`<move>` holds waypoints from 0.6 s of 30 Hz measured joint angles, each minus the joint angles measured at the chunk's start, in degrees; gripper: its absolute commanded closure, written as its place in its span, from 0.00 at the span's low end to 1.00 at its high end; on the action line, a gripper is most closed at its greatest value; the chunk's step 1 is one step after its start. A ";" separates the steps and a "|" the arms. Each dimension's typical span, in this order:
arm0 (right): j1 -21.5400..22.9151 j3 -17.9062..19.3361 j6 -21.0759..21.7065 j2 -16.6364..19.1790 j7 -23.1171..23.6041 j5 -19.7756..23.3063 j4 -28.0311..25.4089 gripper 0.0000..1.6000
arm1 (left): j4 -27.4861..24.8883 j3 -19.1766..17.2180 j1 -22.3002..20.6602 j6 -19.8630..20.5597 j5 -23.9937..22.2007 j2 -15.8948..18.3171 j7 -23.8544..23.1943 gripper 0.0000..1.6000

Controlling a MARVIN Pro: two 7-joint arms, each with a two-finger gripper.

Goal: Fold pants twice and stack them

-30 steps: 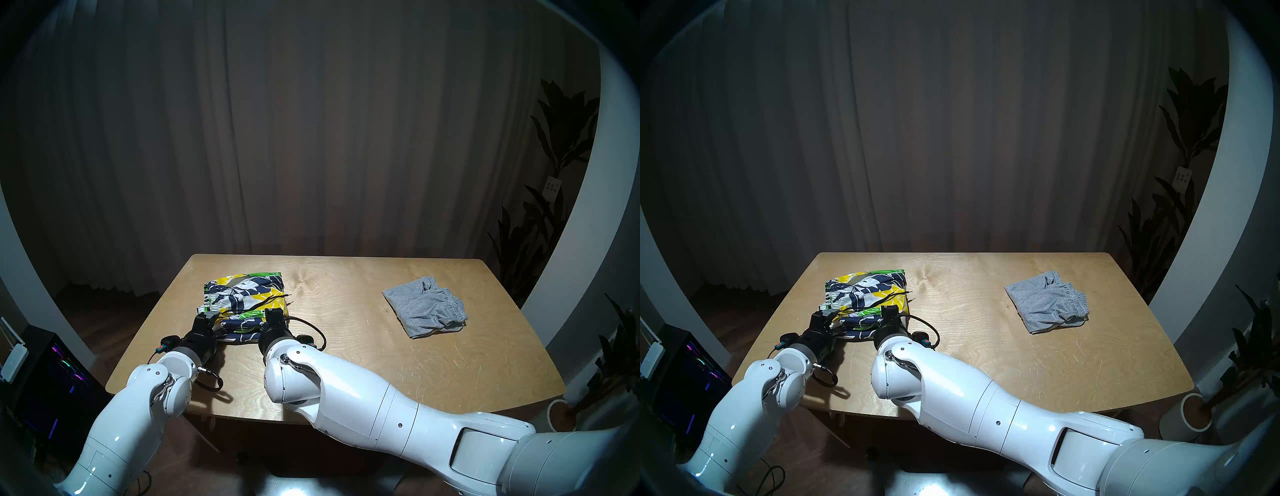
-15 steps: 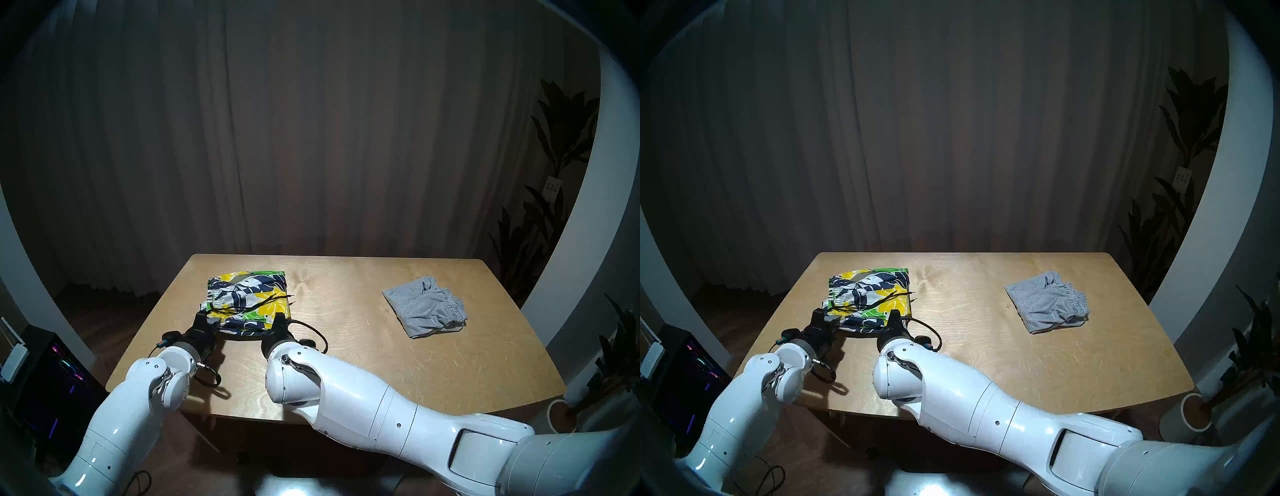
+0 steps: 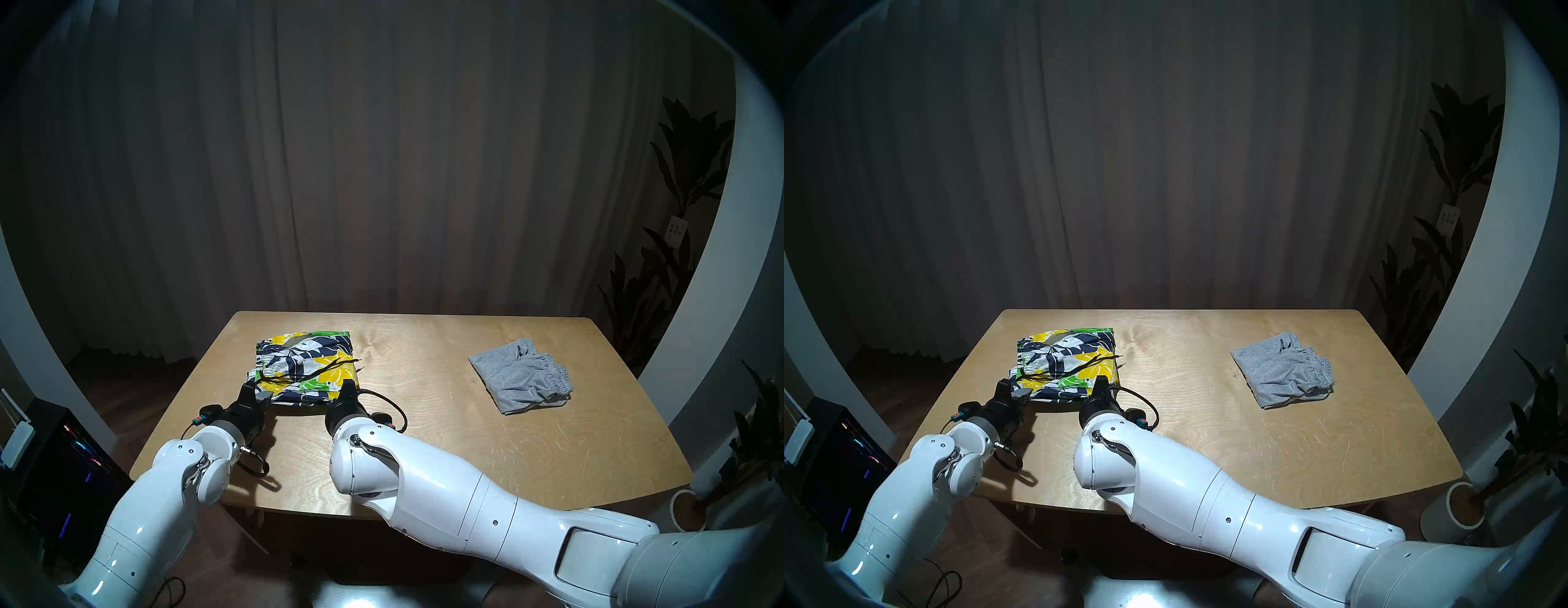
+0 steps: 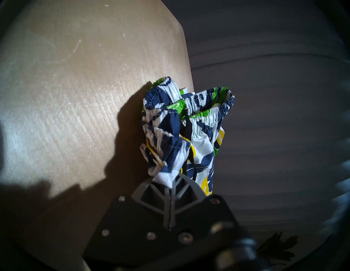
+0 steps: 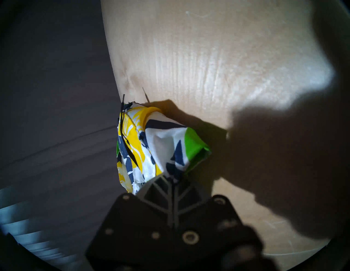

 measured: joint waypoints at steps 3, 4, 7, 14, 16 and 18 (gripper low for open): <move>0.25 0.51 -0.17 0.17 0.63 -0.23 -0.83 1.00 | 0.31 0.13 0.06 1.08 0.40 0.45 -1.23 1.00; 0.34 0.68 -0.21 0.21 0.81 -0.30 -1.08 1.00 | 0.42 0.16 0.06 1.46 0.50 0.61 -1.57 1.00; 0.80 1.19 -0.26 0.23 1.35 -0.51 -1.85 1.00 | 1.19 0.24 -0.32 2.94 0.94 1.12 -2.80 1.00; 1.79 1.47 -0.14 -0.30 1.57 -0.66 -2.71 1.00 | 5.60 0.19 -3.65 4.85 2.41 1.86 -4.44 1.00; 2.09 1.61 -0.13 -0.46 1.57 -0.67 -2.73 1.00 | 6.47 0.17 -4.56 5.46 2.75 2.12 -4.67 1.00; 2.51 1.86 -0.13 -0.58 1.58 -0.69 -2.72 1.00 | 7.31 0.09 -5.78 6.28 3.17 2.43 -4.84 1.00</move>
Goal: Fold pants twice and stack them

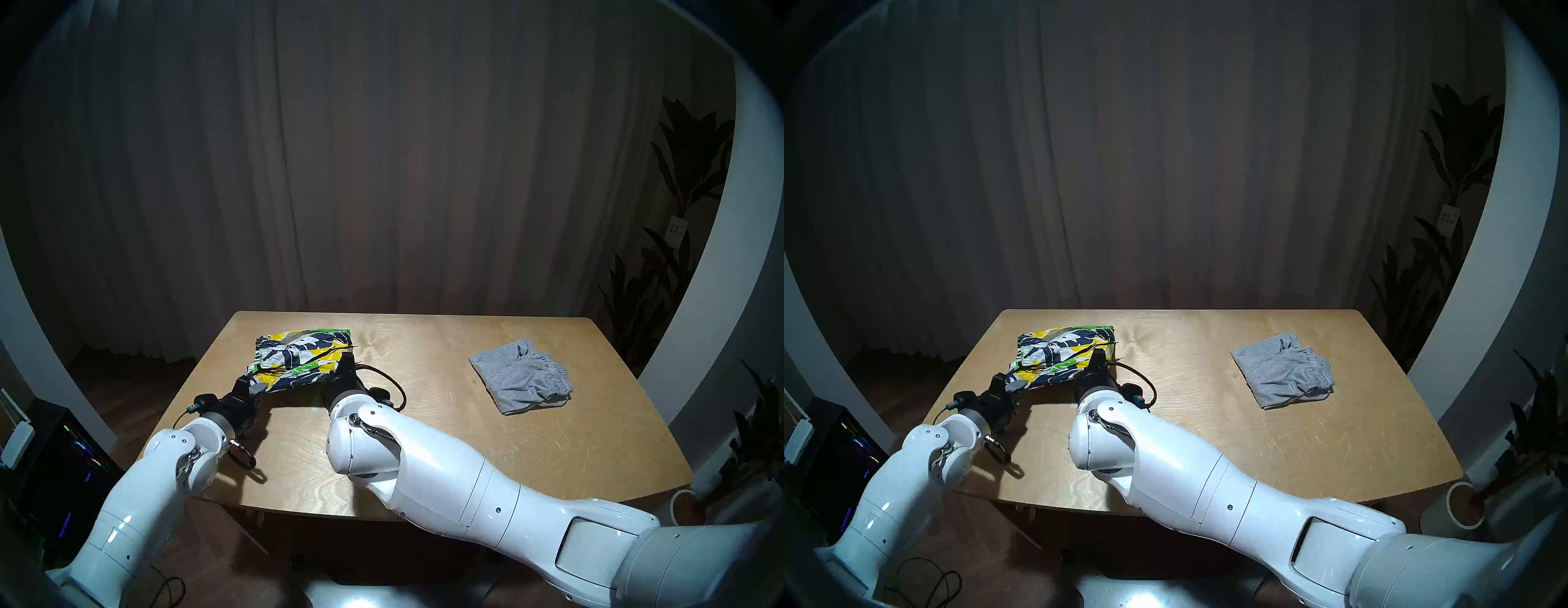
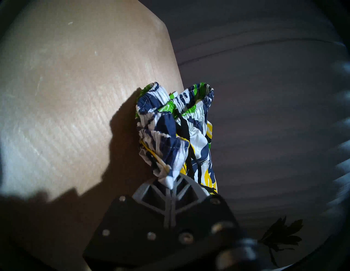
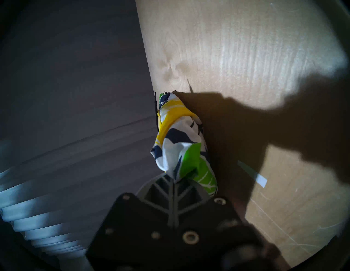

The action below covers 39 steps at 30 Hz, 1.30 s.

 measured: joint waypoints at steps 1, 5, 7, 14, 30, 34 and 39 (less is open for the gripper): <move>0.17 0.12 0.00 -0.05 0.00 0.00 0.01 1.00 | 0.04 -0.13 -0.35 0.29 0.15 0.13 -0.07 1.00; 1.03 0.74 0.00 -0.27 0.03 -0.02 0.14 1.00 | 0.26 -0.52 -2.16 1.48 0.84 0.59 -0.21 1.00; 1.49 1.10 0.00 -0.37 0.06 -0.04 0.18 1.00 | 0.32 -0.66 -3.15 2.08 1.21 0.78 -0.23 1.00; 3.24 2.50 0.03 -0.66 0.35 -0.15 0.18 1.00 | 0.97 -0.46 -6.86 4.15 2.73 0.96 -0.25 1.00; 6.94 5.92 0.01 0.26 1.08 -0.79 -0.01 1.00 | 1.78 0.87 -14.47 6.39 6.32 -1.85 -0.13 1.00; 8.07 7.03 0.01 0.93 1.10 -0.96 -0.01 1.00 | 1.72 1.33 -16.52 6.40 7.33 -3.21 -0.03 1.00; 9.35 8.26 0.04 1.69 1.10 -1.05 0.03 1.00 | 1.84 1.99 -18.97 6.41 8.48 -4.79 0.34 1.00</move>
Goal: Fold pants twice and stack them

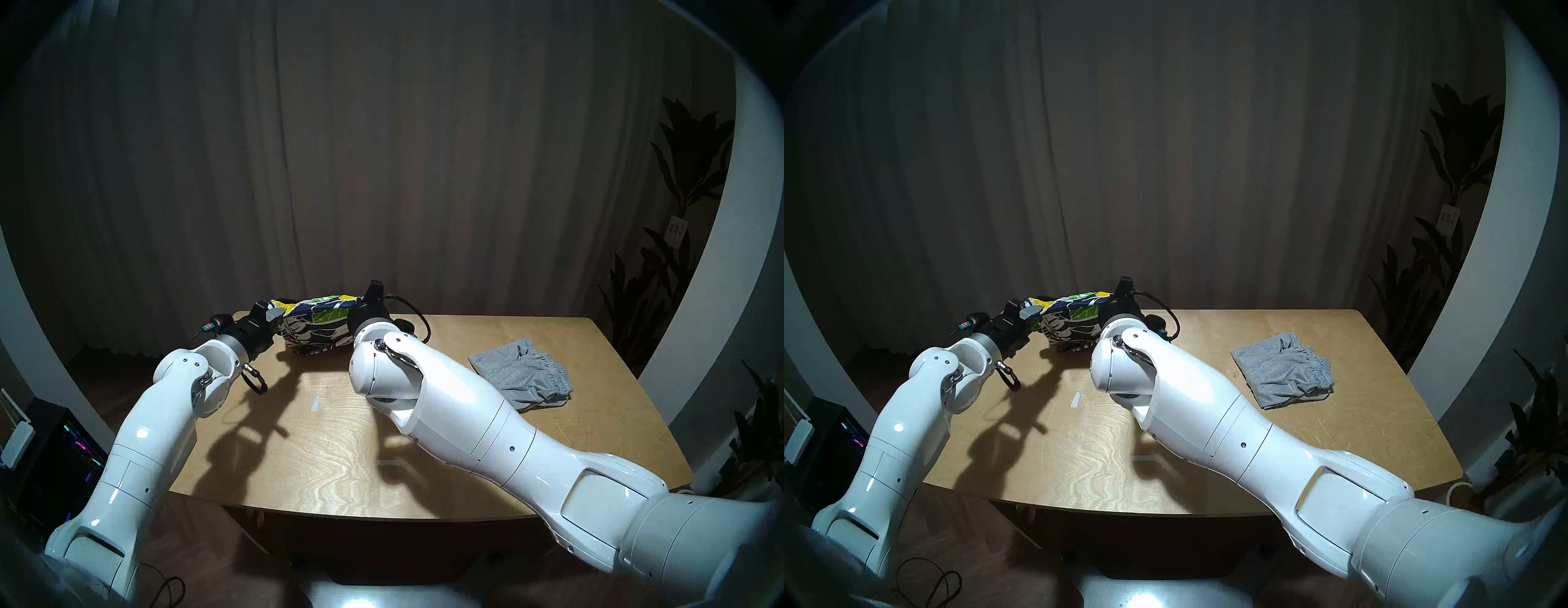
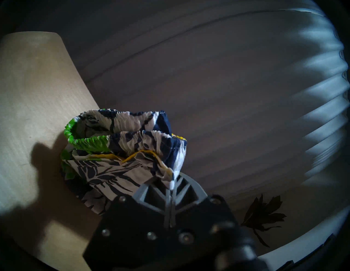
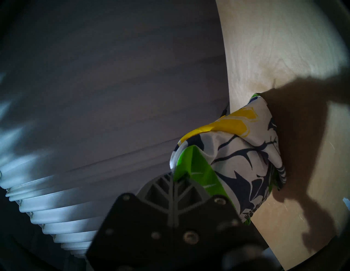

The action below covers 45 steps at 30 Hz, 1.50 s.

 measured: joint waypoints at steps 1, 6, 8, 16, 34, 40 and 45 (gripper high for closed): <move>0.19 0.17 0.01 0.10 0.00 -0.01 0.00 1.00 | 0.08 0.11 -0.36 0.00 0.18 -0.25 0.11 1.00; 1.32 1.21 0.14 0.76 -0.05 -0.02 0.04 1.00 | 1.27 0.87 -2.79 0.06 1.38 -1.98 0.91 1.00; 1.70 1.55 0.26 1.04 -0.09 -0.02 0.06 1.00 | 1.95 1.19 -3.67 0.08 1.88 -2.72 1.27 1.00; 2.82 2.77 1.08 2.36 -0.28 0.01 0.23 1.00 | 5.30 2.59 -7.63 0.23 4.07 -5.94 2.57 1.00; 4.35 5.71 2.92 6.23 -0.77 0.08 0.91 1.00 | 12.81 5.00 -16.32 0.39 8.91 -13.51 3.72 1.00; 4.88 6.97 3.36 7.68 -0.88 0.08 1.25 1.00 | 15.39 5.97 -19.00 0.39 10.32 -16.09 3.72 1.00; 5.24 8.02 3.84 8.99 -0.99 0.10 1.53 1.00 | 17.98 6.74 -21.34 0.38 11.53 -18.33 3.59 1.00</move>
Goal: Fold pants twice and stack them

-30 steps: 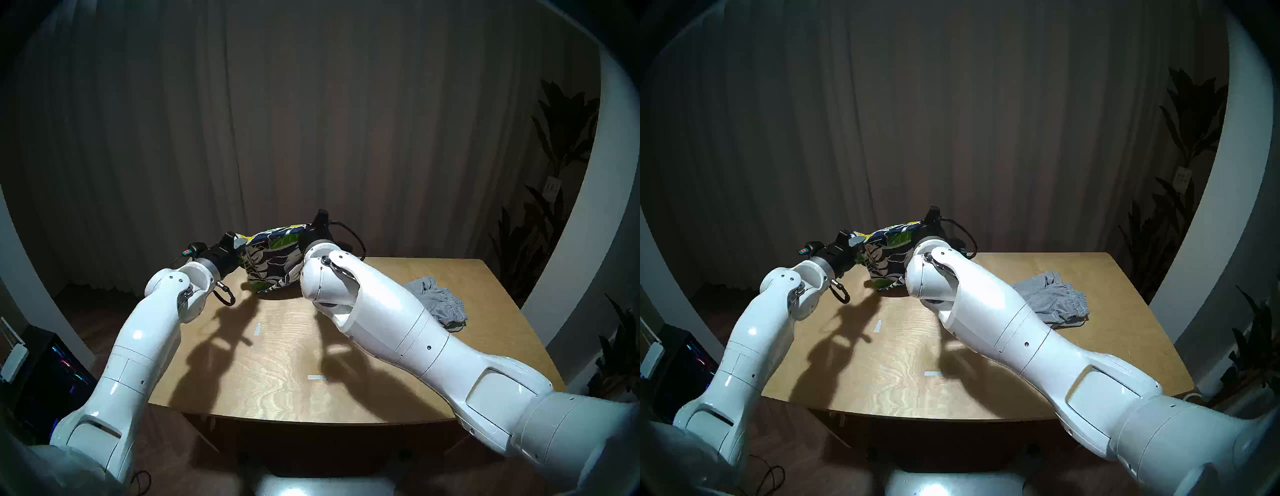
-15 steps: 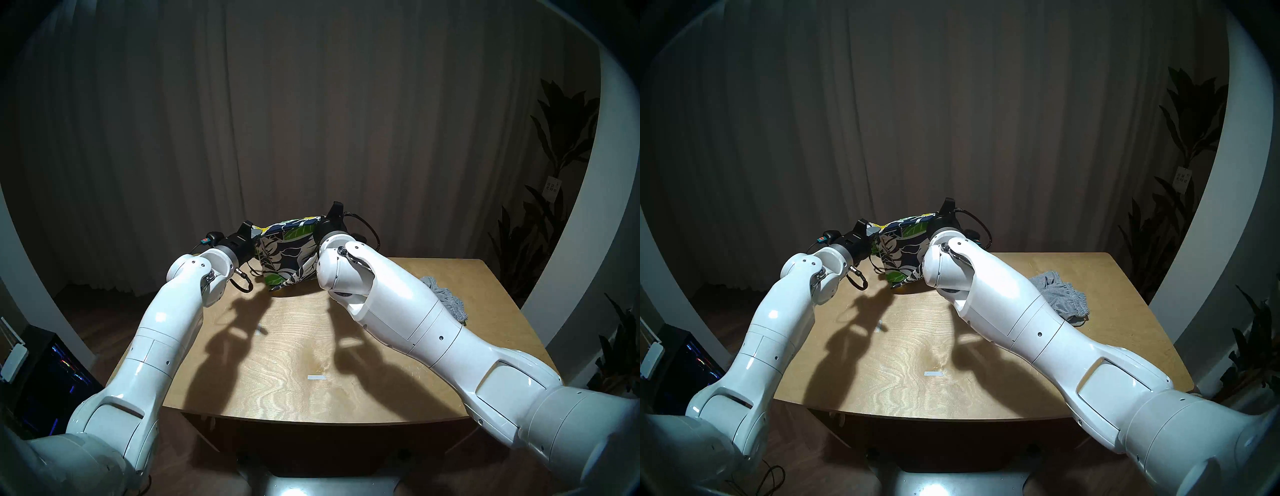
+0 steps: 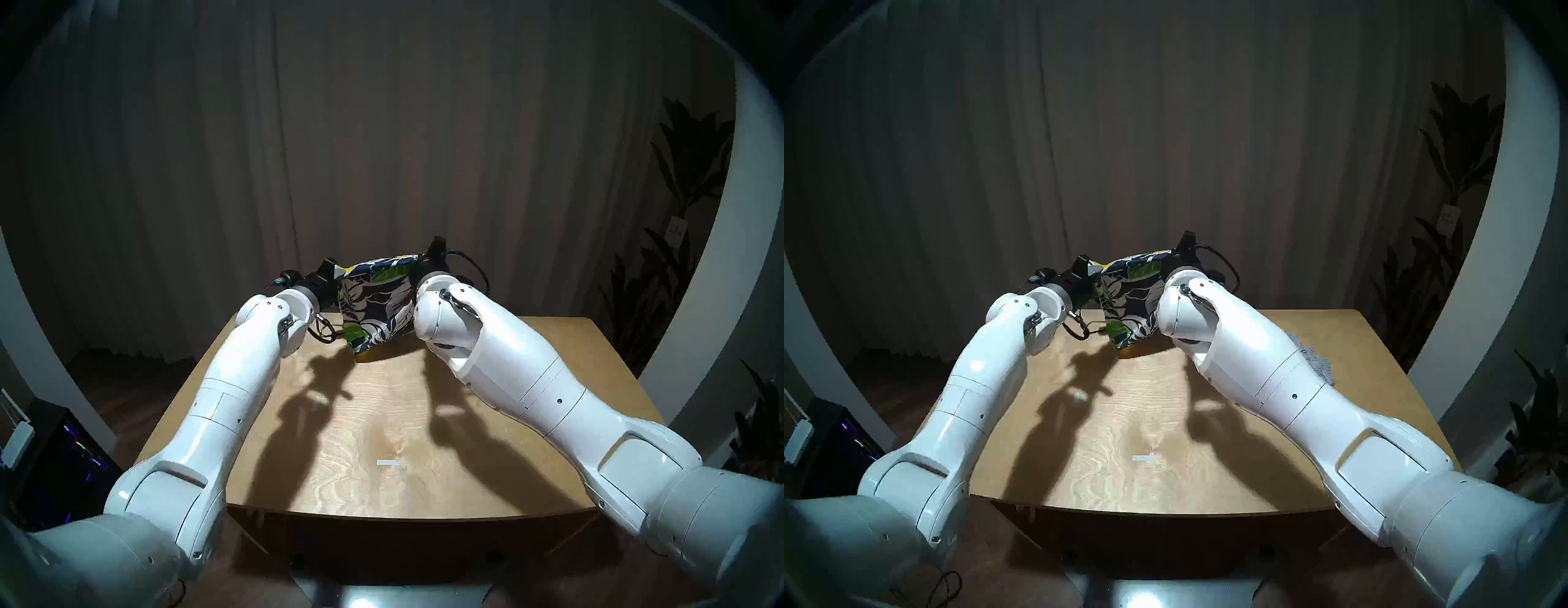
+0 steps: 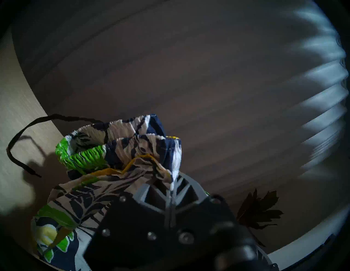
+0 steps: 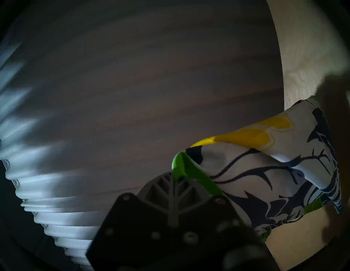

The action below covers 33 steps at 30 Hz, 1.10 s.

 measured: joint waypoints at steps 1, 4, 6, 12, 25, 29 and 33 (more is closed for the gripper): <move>0.07 0.25 0.14 0.32 -0.04 0.01 0.05 1.00 | 0.70 0.18 -0.59 0.00 0.32 -0.54 -0.05 1.00; 0.21 0.72 0.45 0.97 -0.12 0.03 0.20 1.00 | 2.23 0.59 -1.79 0.00 0.96 -1.64 -0.16 1.00; 0.28 1.17 0.75 1.62 -0.21 0.04 0.32 1.00 | 3.80 1.00 -2.93 0.00 1.53 -2.68 -0.29 1.00; 0.38 2.31 1.45 3.35 -0.43 0.07 0.59 1.00 | 7.59 2.02 -5.63 -0.01 2.89 -5.23 -0.70 1.00; 0.07 5.23 2.66 7.87 -0.83 0.21 0.89 1.00 | 15.36 4.67 -11.01 -0.12 5.28 -10.83 -1.61 1.00; -0.43 6.31 2.95 9.75 -0.95 0.32 0.90 1.00 | 18.42 5.89 -12.94 -0.16 5.95 -12.92 -2.00 1.00; -1.17 7.39 3.25 11.64 -1.05 0.53 0.76 1.00 | 21.70 7.08 -14.85 -0.22 6.48 -14.95 -2.55 1.00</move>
